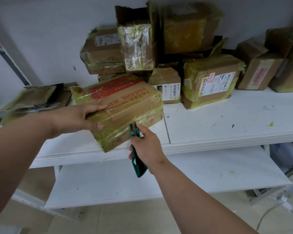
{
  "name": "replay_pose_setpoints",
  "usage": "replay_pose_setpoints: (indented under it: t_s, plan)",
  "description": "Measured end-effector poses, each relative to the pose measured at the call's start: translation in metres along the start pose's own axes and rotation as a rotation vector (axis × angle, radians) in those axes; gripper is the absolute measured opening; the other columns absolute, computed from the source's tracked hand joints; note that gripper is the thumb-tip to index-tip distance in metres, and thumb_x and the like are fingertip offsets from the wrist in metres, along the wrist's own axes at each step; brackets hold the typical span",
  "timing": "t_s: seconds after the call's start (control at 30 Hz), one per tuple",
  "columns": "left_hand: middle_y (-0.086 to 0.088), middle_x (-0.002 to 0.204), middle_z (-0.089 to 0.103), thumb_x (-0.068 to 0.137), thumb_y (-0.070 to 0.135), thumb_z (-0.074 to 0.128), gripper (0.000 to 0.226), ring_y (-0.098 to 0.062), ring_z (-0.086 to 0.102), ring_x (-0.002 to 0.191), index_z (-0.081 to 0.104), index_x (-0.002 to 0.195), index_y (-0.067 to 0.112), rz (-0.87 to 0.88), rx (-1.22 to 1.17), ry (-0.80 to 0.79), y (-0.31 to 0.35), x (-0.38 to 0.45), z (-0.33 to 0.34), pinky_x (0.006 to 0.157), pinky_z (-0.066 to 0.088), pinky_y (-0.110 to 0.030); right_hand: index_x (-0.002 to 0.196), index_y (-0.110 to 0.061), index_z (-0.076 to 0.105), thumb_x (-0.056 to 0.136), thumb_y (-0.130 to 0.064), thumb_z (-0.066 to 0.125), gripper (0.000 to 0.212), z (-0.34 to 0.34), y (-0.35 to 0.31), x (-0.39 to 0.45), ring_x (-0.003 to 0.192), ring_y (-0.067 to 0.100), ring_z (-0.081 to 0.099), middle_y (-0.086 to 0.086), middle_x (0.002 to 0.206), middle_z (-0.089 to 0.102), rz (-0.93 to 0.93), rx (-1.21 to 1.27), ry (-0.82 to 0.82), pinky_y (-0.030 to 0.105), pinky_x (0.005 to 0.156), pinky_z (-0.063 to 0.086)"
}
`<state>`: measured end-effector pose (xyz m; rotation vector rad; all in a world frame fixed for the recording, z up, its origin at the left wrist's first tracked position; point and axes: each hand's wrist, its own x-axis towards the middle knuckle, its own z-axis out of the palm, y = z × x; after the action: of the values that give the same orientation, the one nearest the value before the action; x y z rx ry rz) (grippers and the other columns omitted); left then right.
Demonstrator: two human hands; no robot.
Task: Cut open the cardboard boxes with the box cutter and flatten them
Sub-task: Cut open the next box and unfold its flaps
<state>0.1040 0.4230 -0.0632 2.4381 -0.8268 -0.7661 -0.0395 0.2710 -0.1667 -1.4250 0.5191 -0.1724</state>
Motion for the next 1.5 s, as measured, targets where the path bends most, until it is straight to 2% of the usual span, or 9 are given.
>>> replay_pose_setpoints:
  t_s: [0.1,0.27,0.53,0.67,0.83,1.03,1.17,1.33,1.5]
  plan:
    - [0.038,0.151,0.001,0.081,0.033,0.077,0.090,-0.004,0.012,0.146,0.020,0.147,0.053,0.010,0.192,0.014,-0.007,-0.006,0.001,0.116,0.016,-0.027,0.147,-0.029,0.042,0.097,-0.002,0.045,0.057,0.001,-0.004,0.005,0.050,0.021,0.054,0.014,0.078,0.060,0.004,-0.014,0.008,0.018,0.043,0.046]
    - [0.029,0.156,-0.006,0.085,0.039,0.073,0.092,-0.010,0.015,0.148,0.002,0.140,0.061,0.004,0.495,0.034,-0.011,-0.015,-0.002,0.119,0.019,-0.032,0.146,-0.029,0.043,0.097,-0.004,0.046,0.055,0.003,-0.010,0.015,0.047,0.020,0.056,0.011,0.073,0.062,0.016,-0.032,-0.013,0.018,0.044,0.046]
    - [0.026,0.159,0.006,0.089,0.049,0.062,0.075,-0.012,0.027,0.144,0.013,0.146,0.056,0.018,0.589,0.225,-0.008,-0.019,0.013,0.108,0.030,-0.029,0.146,-0.027,0.046,0.095,-0.002,0.046,0.057,0.004,-0.009,0.012,0.045,0.020,0.057,0.010,0.064,0.059,0.045,0.025,-0.065,0.022,0.047,0.047]
    - [0.020,0.161,0.011,0.090,0.057,0.055,0.070,-0.014,0.027,0.145,0.015,0.147,0.055,0.001,0.587,0.311,0.002,-0.006,0.025,0.111,0.032,-0.042,0.144,-0.025,0.049,0.091,0.002,0.044,0.060,0.013,0.002,-0.012,0.045,0.023,0.056,0.015,0.069,0.057,0.020,-0.032,-0.244,0.023,0.047,0.048]
    - [0.021,0.159,0.018,0.084,0.073,0.045,0.070,-0.011,0.032,0.142,0.018,0.146,0.057,-0.053,0.711,0.380,0.018,0.001,0.034,0.104,0.032,-0.039,0.146,-0.030,0.045,0.092,0.000,0.045,0.062,-0.006,0.006,-0.014,0.048,0.024,0.058,0.014,0.070,0.059,0.025,-0.025,-0.257,0.024,0.051,0.049]
    - [0.010,0.139,0.045,0.075,0.086,0.032,0.078,-0.015,0.046,0.126,0.022,0.146,0.055,-0.132,0.919,0.442,0.053,0.017,0.046,0.094,0.028,-0.037,0.142,-0.035,0.051,0.090,-0.002,0.046,0.062,-0.036,0.011,-0.015,0.052,0.027,0.059,0.010,0.066,0.059,0.035,0.008,-0.196,0.026,0.053,0.049]
    - [0.005,0.123,0.050,0.073,0.088,0.027,0.082,-0.018,0.050,0.114,0.027,0.146,0.052,-0.108,0.969,0.454,0.062,0.022,0.050,0.092,0.031,-0.038,0.138,-0.038,0.055,0.089,0.000,0.047,0.063,-0.052,0.018,-0.018,0.051,0.028,0.059,0.010,0.066,0.061,0.019,-0.003,-0.168,0.028,0.056,0.051]
    - [0.000,0.127,0.049,0.072,0.090,0.026,0.086,-0.022,0.048,0.118,0.029,0.147,0.048,-0.132,0.992,0.413,0.075,0.026,0.055,0.095,0.039,-0.038,0.140,-0.039,0.052,0.091,-0.002,0.048,0.061,-0.061,0.029,-0.022,0.051,0.023,0.057,0.002,0.066,0.061,-0.093,-0.053,-0.053,0.038,0.060,0.056]
    - [0.001,0.119,0.039,0.073,0.083,0.050,0.082,-0.022,0.037,0.117,0.034,0.146,0.048,-0.038,0.742,0.345,0.067,0.027,0.045,0.103,0.038,-0.040,0.147,-0.046,0.037,0.099,-0.023,0.045,0.053,-0.059,0.049,-0.027,0.070,0.006,0.059,-0.018,0.101,0.067,-0.353,-0.387,0.145,0.036,0.074,0.058]
